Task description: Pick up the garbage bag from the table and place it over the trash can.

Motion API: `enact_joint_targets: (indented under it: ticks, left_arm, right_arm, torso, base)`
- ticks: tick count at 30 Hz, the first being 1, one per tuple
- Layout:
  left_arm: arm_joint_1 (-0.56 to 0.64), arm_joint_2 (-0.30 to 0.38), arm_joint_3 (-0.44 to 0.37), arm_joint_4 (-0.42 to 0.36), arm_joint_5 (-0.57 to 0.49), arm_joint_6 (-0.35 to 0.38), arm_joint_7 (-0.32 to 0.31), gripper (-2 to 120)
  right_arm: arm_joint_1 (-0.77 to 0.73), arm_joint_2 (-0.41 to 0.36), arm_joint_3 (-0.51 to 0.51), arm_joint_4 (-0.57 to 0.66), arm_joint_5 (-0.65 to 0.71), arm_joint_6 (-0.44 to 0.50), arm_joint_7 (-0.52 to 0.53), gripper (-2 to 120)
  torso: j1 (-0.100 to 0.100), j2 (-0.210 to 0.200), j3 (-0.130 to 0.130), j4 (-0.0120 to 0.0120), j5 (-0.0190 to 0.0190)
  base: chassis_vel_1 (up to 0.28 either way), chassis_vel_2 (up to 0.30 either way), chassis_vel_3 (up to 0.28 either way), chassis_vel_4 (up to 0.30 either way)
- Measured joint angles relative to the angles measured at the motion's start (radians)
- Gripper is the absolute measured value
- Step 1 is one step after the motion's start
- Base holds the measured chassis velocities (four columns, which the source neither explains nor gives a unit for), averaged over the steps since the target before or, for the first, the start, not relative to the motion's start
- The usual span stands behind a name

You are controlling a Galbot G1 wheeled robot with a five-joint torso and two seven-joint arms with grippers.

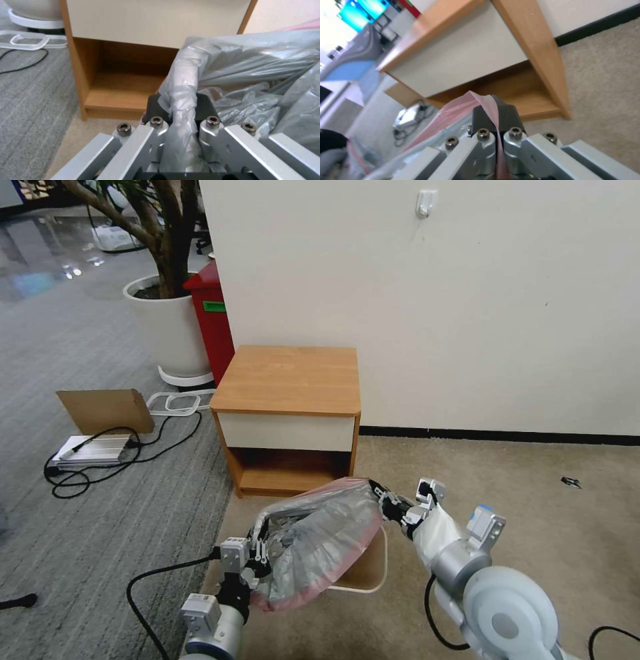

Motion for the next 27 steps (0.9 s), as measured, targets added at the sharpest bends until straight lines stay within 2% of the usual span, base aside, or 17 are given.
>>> enact_joint_targets:
  ticks: [5,10,13,15,16,18,19,23,27]
  left_arm:
    - [-0.001,-0.004,-0.003,-0.005,-0.022,0.0,0.022,7]
    - [-0.003,-0.007,-0.016,-0.006,-0.049,0.0,0.022,7]
    - [-0.01,-0.01,-0.023,-0.008,-0.1,0.024,0.004,7]
    - [-0.012,-0.011,-0.025,-0.008,-0.113,0.03,-0.001,7]
    - [-0.016,-0.011,-0.032,-0.004,-0.133,0.037,-0.009,7]
    - [-0.022,-0.012,-0.038,0.005,-0.158,0.044,-0.018,7]
    - [-0.022,-0.012,-0.038,0.005,-0.158,0.044,-0.018,7]
    - [-0.039,-0.014,-0.043,0.019,-0.212,0.06,-0.05,7]
    - [-0.047,-0.014,-0.046,0.019,-0.227,0.065,-0.059,7]
  right_arm:
    - [0.021,-0.063,0.025,-0.029,-0.003,-0.041,-0.05,0]
    - [0.01,-0.093,0.058,-0.025,0.006,-0.072,-0.069,3]
    - [-0.023,-0.099,0.11,0.028,0.106,-0.089,-0.045,18]
    - [-0.031,-0.1,0.122,0.046,0.136,-0.092,-0.036,21]
    - [-0.045,-0.105,0.143,0.078,0.193,-0.097,-0.011,28]
    - [-0.057,-0.111,0.156,0.123,0.259,-0.097,0.033,34]
    - [-0.057,-0.111,0.156,0.123,0.259,-0.097,0.033,34]
    - [-0.081,-0.112,0.137,0.229,0.361,-0.104,0.105,52]
    - [-0.098,-0.107,0.077,0.248,0.385,-0.131,0.125,68]
  torso:
    - [0.0,0.0,0.0,0.0,-0.0001]
    - [0.0,0.0,0.0,0.0001,0.0]
    - [0.0,0.0,0.0,0.0001,0.0001]
    - [0.0,0.0,0.0,0.0001,-0.0003]
    - [0.0,0.0,0.0,-0.0001,-0.0002]
    - [0.0,0.0,0.0,0.0001,-0.0001]
    - [0.0,0.0,0.0,0.0001,-0.0001]
    - [0.0,0.0,0.0,0.0001,-0.0003]
    - [0.0,0.0,0.0,0.0,-0.0001]
  base:
    - [0.0,0.0,0.0,0.0]
    - [0.0,0.0,0.0,0.0]
    - [0.0,0.0,0.0,0.0]
    - [0.0,0.0,0.0,0.0]
    - [0.0,0.0,0.0,0.0]
    - [0.0,0.0,0.0,0.0]
    - [0.0,0.0,0.0,0.0]
    - [0.0,0.0,0.0,0.0]
    - [0.0,0.0,0.0,0.0]
